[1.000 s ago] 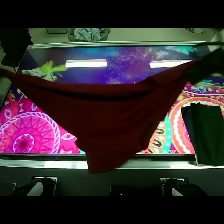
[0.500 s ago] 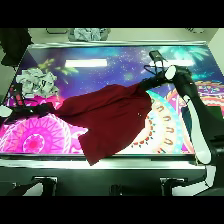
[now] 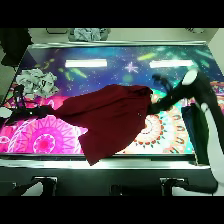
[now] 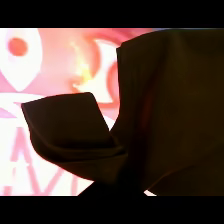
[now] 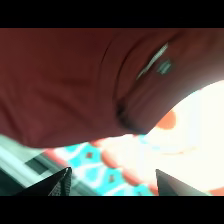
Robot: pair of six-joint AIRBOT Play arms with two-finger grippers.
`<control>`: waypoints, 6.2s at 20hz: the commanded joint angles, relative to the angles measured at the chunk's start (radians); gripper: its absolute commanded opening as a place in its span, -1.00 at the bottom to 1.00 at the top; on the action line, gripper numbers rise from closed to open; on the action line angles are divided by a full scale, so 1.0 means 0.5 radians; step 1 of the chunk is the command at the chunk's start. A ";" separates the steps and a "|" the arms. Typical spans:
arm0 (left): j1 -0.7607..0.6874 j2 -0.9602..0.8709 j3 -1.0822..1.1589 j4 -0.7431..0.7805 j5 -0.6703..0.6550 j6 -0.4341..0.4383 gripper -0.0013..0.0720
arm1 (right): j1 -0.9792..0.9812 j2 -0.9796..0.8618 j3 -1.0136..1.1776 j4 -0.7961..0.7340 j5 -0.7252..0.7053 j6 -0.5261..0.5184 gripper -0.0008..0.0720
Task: Fold the shirts.
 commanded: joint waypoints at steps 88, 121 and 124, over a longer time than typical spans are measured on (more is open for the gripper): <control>0.277 -0.616 0.011 -0.017 -0.893 -0.140 0.35 | -0.559 -0.324 0.396 -0.298 0.323 -0.147 0.55; 0.211 0.265 2.046 -0.093 -0.260 -0.359 -0.88 | -0.565 1.125 0.847 -0.053 -1.392 -0.713 -0.87; 0.195 0.498 2.281 -0.094 -0.213 -0.383 -0.88 | -0.565 1.537 0.895 -0.233 -1.589 -0.522 -0.87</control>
